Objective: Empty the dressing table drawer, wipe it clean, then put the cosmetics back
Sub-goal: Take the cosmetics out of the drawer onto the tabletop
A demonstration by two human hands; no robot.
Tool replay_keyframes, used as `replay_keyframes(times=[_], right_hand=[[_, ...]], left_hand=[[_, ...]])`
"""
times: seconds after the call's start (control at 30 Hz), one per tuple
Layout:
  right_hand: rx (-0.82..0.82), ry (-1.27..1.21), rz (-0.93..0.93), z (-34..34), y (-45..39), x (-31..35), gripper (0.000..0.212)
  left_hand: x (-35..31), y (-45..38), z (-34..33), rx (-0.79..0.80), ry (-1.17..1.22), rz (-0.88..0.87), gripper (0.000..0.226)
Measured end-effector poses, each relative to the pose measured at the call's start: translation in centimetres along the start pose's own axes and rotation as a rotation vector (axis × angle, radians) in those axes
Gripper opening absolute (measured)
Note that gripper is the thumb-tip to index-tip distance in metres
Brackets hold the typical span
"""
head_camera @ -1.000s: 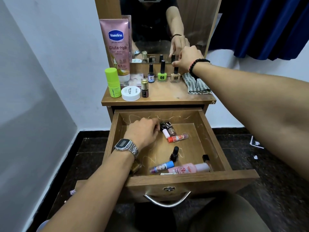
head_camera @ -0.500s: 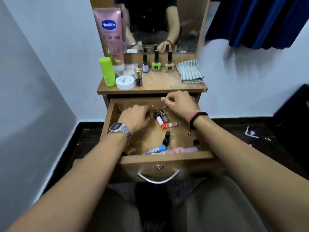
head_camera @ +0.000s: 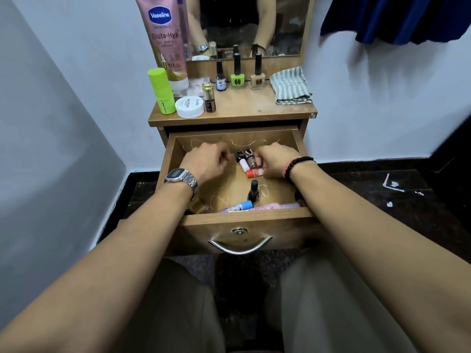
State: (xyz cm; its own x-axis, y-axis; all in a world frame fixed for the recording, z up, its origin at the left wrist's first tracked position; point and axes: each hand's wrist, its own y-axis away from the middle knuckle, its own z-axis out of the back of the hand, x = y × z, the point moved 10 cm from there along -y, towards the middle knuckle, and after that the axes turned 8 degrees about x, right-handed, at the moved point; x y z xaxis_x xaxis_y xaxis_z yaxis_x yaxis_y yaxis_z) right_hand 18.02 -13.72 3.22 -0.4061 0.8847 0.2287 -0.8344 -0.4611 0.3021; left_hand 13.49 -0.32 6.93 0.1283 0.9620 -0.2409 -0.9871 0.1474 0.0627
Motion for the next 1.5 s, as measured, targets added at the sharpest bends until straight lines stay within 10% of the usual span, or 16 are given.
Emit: replay_keyframes(times=[0.3, 0.97, 1.17, 1.5], right_hand=[[-0.206, -0.408, 0.336, 3.5, 1.9, 2.9, 0.028], [-0.429, -1.184, 0.412, 8.0, 3.4, 1.2, 0.013], [-0.661, -0.983, 0.317, 15.2, 2.0, 1.1, 0.021], [-0.608, -0.403, 0.209, 18.9, -6.7, 7.7, 0.027]], left_hand=[[-1.9, 0.4, 1.2, -0.095, 0.171, -0.194, 0.024], [-0.5, 1.1, 4.5, -0.334, 0.458, -0.159, 0.043], [-0.5, 0.4, 3.4, -0.269, 0.379, -0.137, 0.027], [-1.2, 0.3, 2.8, -0.231, 0.277, -0.203, 0.011]])
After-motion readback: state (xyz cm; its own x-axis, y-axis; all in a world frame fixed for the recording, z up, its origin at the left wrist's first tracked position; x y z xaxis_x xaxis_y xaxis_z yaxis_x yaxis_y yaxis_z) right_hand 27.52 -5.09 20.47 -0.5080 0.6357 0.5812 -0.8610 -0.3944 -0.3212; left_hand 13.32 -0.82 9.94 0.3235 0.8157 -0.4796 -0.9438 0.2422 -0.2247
